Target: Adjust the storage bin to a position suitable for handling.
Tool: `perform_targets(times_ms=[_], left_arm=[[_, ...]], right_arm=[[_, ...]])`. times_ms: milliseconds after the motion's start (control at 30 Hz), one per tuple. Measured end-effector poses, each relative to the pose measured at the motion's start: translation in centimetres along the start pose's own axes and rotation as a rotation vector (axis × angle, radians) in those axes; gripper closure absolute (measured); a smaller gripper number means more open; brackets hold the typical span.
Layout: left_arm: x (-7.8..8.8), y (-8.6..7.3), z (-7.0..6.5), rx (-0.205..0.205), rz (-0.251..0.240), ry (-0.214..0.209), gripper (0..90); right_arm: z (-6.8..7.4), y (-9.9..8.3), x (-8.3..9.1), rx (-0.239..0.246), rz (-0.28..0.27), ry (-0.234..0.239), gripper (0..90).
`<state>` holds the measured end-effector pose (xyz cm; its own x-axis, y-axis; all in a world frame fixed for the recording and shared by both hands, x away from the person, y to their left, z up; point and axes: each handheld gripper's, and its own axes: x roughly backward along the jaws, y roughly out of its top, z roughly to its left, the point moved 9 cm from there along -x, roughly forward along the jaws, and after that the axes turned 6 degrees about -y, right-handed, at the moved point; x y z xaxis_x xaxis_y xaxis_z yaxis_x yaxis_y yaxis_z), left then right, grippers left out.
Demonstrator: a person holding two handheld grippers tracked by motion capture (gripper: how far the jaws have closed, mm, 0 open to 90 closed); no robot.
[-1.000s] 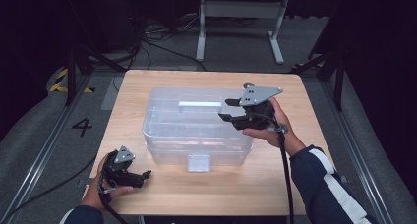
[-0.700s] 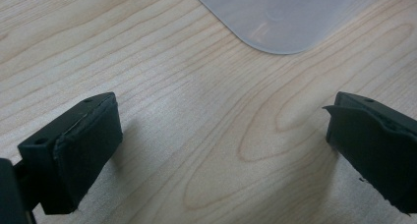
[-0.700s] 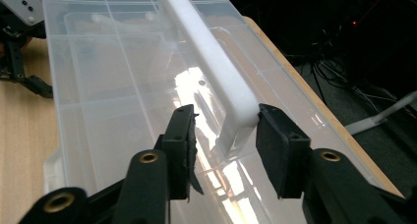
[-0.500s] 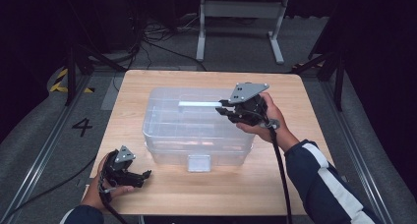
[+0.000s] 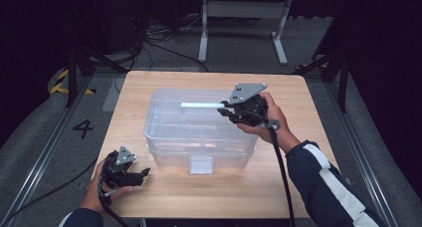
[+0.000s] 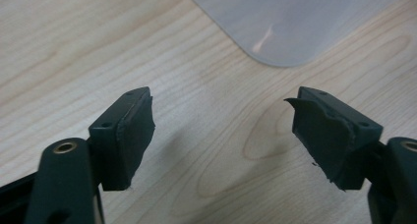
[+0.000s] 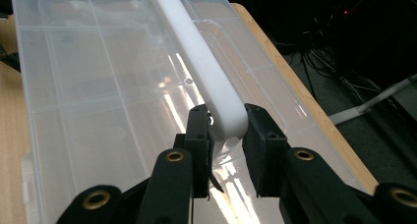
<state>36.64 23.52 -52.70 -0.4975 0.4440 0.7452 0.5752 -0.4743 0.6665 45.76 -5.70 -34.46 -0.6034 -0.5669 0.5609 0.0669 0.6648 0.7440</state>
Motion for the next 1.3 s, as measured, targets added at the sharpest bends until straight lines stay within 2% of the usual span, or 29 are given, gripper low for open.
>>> perform_targets(times_ms=[233, 333, 400, 500, 533, 567, 600, 667, 733, 800, 833, 900, 967, 1033, 1067, 1300], left_arm=[[2.2, 1.9, -0.5, -0.02, -0.102, -0.007, 30.4], [3.0, 2.6, -0.8, -0.039, -0.13, -0.004, 34.3], [3.7, 3.2, -1.1, -0.029, -0.167, -0.025, 35.5], [4.1, 3.5, -1.3, -0.019, -0.178, -0.032, 37.6], [4.3, 3.7, -1.2, -0.03, -0.192, -0.031, 38.7], [4.5, 3.9, -1.5, -0.017, -0.203, -0.038, 39.0], [4.7, 4.2, -1.4, -0.033, -0.213, -0.037, 39.5], [5.0, 4.7, -1.5, -0.023, -0.23, -0.025, 41.2], [5.3, 5.1, -1.4, -0.011, -0.235, -0.008, 42.1], [5.5, 5.4, -1.8, -0.017, -0.253, -0.026, 44.6], [5.5, 5.6, -2.1, -0.008, -0.257, -0.037, 45.4], [5.5, 6.0, -2.4, -0.041, -0.26, -0.049, 49.0], [5.5, 6.1, -2.6, -0.033, -0.258, -0.054, 50.5], [5.4, 6.3, -2.8, -0.055, -0.26, -0.073, 55.0], [5.3, 6.4, -3.0, -0.051, -0.26, -0.084, 56.6], [5.2, 7.1, -2.9, -0.055, -0.282, -0.069, 73.8]], right_arm=[[-0.3, 0.2, -0.1, -0.003, 0.01, 0.004, 73.9], [-0.5, 0.3, -0.2, -0.003, 0.021, 0.013, 73.9], [-0.7, 0.5, -0.1, -0.011, 0.021, 0.009, 73.7], [-0.9, 0.6, -0.2, -0.019, 0.021, 0.008, 73.5], [-1.0, 0.7, -0.2, -0.019, 0.024, 0.007, 73.5], [-1.1, 0.8, -0.2, -0.018, 0.028, 0.011, 73.5], [-1.2, 0.8, -0.2, -0.022, 0.03, 0.012, 73.4], [-1.4, 1.0, -0.2, -0.024, 0.035, 0.013, 73.1], [-1.6, 1.2, -0.2, -0.029, 0.036, 0.006, 72.9], [-1.7, 1.3, -0.3, -0.031, 0.039, 0.002, 72.6], [-1.8, 1.3, -0.3, -0.033, 0.039, 0.001, 72.6], [-2.0, 1.5, -0.3, -0.038, 0.04, 0.003, 72.2], [-2.1, 1.5, -0.3, -0.039, 0.042, 0.0, 72.1], [-2.2, 1.6, -0.3, -0.037, 0.045, -0.008, 71.8], [-2.3, 1.7, -0.3, -0.037, 0.047, -0.008, 71.7], [-2.4, 1.8, -0.4, -0.039, 0.041, -0.012, 71.4]])
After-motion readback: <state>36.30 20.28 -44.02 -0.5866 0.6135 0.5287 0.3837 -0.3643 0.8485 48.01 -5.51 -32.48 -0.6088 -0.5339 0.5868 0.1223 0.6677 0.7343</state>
